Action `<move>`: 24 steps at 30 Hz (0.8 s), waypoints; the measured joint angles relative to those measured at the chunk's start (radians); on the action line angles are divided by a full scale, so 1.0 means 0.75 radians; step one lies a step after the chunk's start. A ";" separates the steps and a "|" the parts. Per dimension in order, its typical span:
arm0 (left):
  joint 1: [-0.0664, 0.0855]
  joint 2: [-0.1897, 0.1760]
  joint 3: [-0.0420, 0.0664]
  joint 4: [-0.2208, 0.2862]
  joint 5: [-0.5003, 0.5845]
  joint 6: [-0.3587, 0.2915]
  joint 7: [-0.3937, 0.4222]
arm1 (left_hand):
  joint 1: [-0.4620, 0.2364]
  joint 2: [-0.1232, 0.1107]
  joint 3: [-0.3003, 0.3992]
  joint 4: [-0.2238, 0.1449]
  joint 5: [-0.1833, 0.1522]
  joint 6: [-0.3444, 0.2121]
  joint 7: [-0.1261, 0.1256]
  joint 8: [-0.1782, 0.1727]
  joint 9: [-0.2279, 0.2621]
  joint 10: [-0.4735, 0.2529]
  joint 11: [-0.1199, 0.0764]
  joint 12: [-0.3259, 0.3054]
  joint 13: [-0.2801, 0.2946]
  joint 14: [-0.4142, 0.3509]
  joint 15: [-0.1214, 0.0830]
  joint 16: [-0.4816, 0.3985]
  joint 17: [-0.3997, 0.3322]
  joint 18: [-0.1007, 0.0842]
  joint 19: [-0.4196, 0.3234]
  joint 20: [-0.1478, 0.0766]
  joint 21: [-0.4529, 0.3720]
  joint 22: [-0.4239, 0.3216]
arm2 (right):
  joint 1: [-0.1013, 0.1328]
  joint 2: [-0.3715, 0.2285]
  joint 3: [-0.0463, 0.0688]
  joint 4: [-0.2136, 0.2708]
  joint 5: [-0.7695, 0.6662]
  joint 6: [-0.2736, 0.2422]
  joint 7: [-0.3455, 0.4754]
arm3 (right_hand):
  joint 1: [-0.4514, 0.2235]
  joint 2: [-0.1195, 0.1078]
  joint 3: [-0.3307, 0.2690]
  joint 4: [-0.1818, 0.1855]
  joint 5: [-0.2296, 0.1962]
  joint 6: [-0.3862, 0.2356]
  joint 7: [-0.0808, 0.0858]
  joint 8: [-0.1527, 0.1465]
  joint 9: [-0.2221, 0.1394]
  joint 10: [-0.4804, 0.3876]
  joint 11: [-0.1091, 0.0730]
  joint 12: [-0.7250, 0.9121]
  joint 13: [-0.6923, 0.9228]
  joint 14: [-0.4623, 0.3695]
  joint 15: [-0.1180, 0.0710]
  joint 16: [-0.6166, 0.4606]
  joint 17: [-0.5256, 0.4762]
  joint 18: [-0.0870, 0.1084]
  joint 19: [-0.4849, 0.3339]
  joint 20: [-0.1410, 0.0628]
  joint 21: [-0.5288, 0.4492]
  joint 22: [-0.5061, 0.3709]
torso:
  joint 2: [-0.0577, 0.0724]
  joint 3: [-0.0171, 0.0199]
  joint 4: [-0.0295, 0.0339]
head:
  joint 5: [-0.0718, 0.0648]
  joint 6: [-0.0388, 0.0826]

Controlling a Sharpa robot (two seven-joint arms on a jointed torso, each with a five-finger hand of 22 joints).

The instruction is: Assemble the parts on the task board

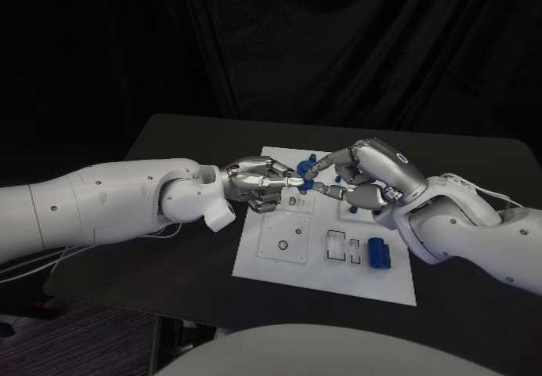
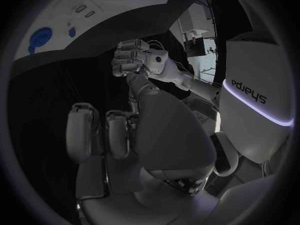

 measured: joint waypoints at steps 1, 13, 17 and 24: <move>0.000 0.000 0.000 0.001 0.001 -0.007 -0.005 | -0.004 -0.004 0.003 0.003 0.000 0.000 0.000 0.001 0.000 0.000 0.000 0.000 0.000 0.000 0.000 0.000 0.000 0.000 0.000 0.000 0.000 0.000 | 0.000 -0.003 0.000 0.000 -0.003 0.004 -0.002 | 0.000 0.000 0.000 0.000 -0.010 -0.015 0.001 -0.011 -0.003 0.000 0.000 -0.002 0.000 0.000 0.000 -0.002 0.000 0.000 0.000 0.000 -0.007 0.000 | 0.000 0.0000 0.0000 | 0.000 0.000; 0.000 -0.007 -0.002 -0.025 -0.011 -0.147 -0.070 | -0.052 -0.037 0.055 0.052 -0.001 -0.017 0.002 0.111 0.000 0.004 -0.004 0.000 0.001 0.000 0.000 0.000 0.000 0.000 0.000 0.000 0.000 0.000 | 0.000 -0.108 0.002 0.019 -0.038 0.015 -0.029 | -0.007 -0.035 -0.007 0.038 -0.081 -0.126 0.009 -0.096 -0.020 0.000 0.009 -0.041 0.000 0.004 0.004 -0.057 0.000 0.000 -0.012 0.012 -0.098 0.000 | 0.000 0.0000 -0.0004 | 0.000 0.000; 0.000 -0.005 -0.002 -0.040 -0.070 -0.233 -0.083 | -0.070 -0.047 0.076 0.069 -0.039 -0.028 0.000 0.130 0.000 0.004 -0.004 0.000 0.001 0.000 0.000 0.000 0.000 0.000 0.000 0.000 0.000 0.000 | 0.001 -0.154 0.002 0.022 -0.053 0.020 -0.056 | -0.007 -0.035 -0.006 0.050 -0.086 -0.116 0.019 -0.096 -0.019 -0.003 0.022 -0.046 0.000 0.002 0.017 -0.062 0.000 0.000 -0.020 0.020 -0.112 0.000 | 0.000 0.0000 -0.0012 | -0.001 0.000; 0.003 -0.018 -0.002 -0.038 -0.293 -0.454 -0.126 | -0.101 -0.068 0.146 0.046 -0.078 -0.036 -0.003 0.157 0.000 0.004 -0.004 0.000 0.001 0.000 0.000 0.000 0.000 0.000 0.000 0.000 0.000 0.000 | 0.010 -0.200 0.002 0.030 -0.071 0.030 -0.103 | -0.007 -0.035 -0.006 0.058 -0.086 -0.100 0.025 -0.096 -0.016 -0.002 0.031 -0.046 0.000 0.002 0.026 -0.062 0.000 0.000 -0.020 0.020 -0.114 0.000 | 0.000 0.0001 -0.0012 | -0.016 0.000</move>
